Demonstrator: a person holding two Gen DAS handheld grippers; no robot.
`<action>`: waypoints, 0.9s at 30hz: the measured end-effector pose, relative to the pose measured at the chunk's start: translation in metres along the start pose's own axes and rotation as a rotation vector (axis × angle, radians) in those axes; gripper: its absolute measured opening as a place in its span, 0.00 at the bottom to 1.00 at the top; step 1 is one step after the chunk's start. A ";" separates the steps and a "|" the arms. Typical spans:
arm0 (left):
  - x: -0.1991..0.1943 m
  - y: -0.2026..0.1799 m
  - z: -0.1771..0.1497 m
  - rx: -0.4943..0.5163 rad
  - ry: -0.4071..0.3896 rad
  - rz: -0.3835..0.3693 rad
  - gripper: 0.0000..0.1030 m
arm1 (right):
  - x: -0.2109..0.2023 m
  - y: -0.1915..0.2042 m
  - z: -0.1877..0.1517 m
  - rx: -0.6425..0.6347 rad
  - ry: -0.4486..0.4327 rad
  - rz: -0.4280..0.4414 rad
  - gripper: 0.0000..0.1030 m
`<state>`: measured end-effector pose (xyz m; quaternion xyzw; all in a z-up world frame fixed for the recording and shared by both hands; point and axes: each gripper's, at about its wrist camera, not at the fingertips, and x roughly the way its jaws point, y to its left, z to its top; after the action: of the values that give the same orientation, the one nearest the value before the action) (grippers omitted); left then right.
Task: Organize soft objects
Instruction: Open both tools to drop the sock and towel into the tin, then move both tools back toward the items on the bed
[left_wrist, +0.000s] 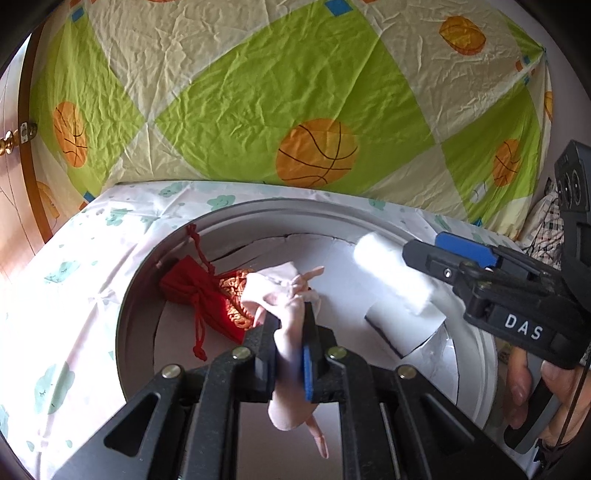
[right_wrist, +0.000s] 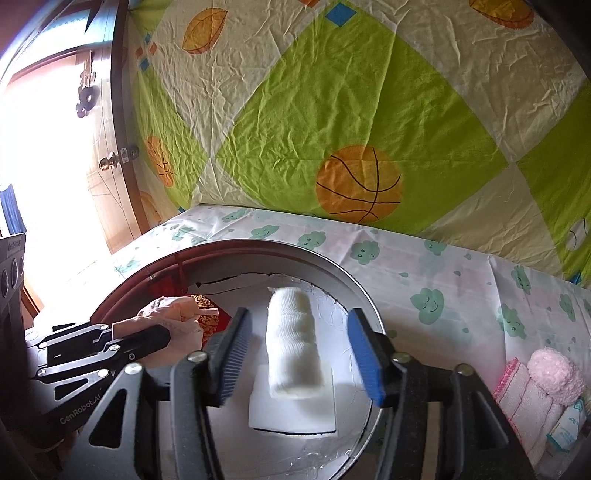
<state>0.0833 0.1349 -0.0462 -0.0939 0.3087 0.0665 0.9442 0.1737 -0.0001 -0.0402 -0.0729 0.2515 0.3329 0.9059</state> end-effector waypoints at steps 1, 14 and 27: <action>0.000 0.000 0.000 -0.002 -0.001 0.000 0.18 | -0.001 -0.001 0.000 0.007 -0.002 0.011 0.65; -0.025 0.001 0.001 -0.001 -0.069 0.054 0.90 | -0.045 -0.009 -0.023 0.007 -0.035 0.004 0.72; -0.050 -0.086 -0.015 0.092 -0.150 -0.053 0.99 | -0.152 -0.121 -0.087 0.135 -0.083 -0.217 0.80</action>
<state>0.0507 0.0447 -0.0164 -0.0531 0.2372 0.0342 0.9694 0.1165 -0.2050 -0.0428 -0.0247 0.2265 0.2178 0.9490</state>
